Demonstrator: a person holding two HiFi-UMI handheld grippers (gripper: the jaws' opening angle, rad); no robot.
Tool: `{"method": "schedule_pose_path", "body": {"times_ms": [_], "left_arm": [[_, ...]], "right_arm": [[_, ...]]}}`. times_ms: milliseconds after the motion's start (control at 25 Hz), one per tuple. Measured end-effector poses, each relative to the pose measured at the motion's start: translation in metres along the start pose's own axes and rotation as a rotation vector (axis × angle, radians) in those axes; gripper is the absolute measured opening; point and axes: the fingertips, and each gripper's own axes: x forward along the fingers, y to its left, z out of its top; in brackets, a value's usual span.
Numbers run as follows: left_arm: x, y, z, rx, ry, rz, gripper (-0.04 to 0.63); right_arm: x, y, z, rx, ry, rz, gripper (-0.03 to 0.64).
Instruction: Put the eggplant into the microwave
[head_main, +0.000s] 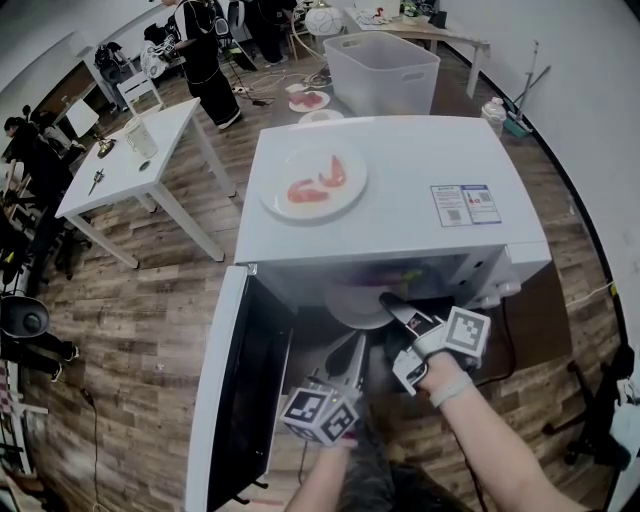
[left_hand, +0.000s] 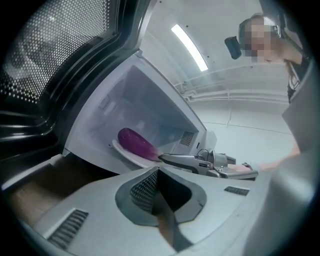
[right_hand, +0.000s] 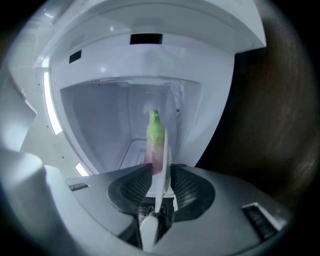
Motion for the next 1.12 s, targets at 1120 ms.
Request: {"method": "schedule_pose_path", "body": {"times_ms": [1120], "left_arm": [[0.014, 0.013, 0.01, -0.001, -0.015, 0.026, 0.0]], "right_arm": [[-0.026, 0.005, -0.024, -0.295, 0.07, 0.05, 0.002]]}}
